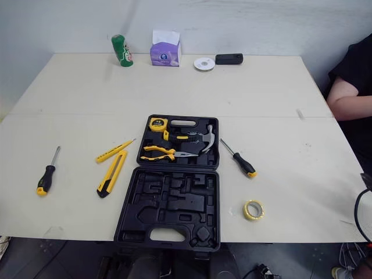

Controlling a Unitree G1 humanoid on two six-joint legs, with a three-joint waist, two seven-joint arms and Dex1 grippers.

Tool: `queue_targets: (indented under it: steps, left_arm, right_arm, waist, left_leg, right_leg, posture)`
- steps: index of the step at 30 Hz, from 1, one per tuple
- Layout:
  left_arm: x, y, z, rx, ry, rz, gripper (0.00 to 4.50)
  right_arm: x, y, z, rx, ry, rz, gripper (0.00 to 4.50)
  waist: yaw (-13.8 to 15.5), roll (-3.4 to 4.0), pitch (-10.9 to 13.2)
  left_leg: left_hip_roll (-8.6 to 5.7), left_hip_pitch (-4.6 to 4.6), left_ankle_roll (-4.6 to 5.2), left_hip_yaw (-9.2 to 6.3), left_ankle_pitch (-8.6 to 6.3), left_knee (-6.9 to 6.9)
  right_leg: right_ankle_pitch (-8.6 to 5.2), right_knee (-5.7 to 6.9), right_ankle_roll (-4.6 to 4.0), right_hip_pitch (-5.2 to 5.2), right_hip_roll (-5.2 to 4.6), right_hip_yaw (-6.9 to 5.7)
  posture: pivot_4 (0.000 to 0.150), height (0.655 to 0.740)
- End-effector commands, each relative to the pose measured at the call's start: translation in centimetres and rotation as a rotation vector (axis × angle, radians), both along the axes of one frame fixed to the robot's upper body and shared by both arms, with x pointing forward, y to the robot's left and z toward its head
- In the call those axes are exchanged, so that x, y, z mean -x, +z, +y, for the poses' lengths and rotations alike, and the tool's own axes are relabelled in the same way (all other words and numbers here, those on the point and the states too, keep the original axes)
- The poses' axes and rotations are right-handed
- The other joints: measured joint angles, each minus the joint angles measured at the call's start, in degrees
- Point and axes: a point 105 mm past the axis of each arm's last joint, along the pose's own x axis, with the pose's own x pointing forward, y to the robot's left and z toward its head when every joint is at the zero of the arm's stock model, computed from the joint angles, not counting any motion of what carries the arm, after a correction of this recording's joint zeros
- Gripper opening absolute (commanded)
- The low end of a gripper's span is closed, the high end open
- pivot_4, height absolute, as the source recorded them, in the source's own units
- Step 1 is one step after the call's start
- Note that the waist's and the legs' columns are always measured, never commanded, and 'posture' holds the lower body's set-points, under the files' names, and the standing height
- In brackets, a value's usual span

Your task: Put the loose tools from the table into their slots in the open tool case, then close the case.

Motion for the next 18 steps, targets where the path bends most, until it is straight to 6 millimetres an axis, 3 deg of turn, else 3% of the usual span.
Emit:
queue_targets:
  steps: [1, 12, 18]
  left_arm:
    - [-0.3, 1.4, -0.2, -0.048, -0.044, -0.026, 4.45]
    - [-1.7, 3.1, -1.5, -0.121, -0.166, -0.060, 4.45]
    - [-3.4, 3.1, -2.6, -0.061, -0.237, -0.095, 4.45]
  right_arm:
    - [0.2, 1.2, -0.4, 0.039, -0.017, -0.041, 4.50]
    - [-3.4, 0.9, 2.9, -0.090, 0.130, -0.058, 4.50]
    - [-7.3, 2.7, 9.2, -0.201, 0.421, -0.114, 4.50]
  waist:
    - [-0.03, 0.00, 0.00]
    - [-0.23, 0.00, 0.00]
    - [-0.19, 0.00, 0.00]
  left_leg:
    - [0.00, 0.01, 0.00, 0.01, 0.00, 0.00]
    - [0.00, 0.04, 0.00, 0.08, 0.02, -0.08]
    - [0.01, 0.11, 0.18, 0.13, 0.11, -0.04]
  right_leg:
    - [0.00, 0.00, 0.00, 0.00, 0.00, 0.00]
    - [0.00, -0.01, 0.00, 0.00, 0.01, 0.00]
    - [0.01, 0.05, 0.02, 0.03, 0.01, 0.02]
  posture:
    - [0.150, 0.7400]
    - [0.150, 0.7400]
    - [0.150, 0.7400]
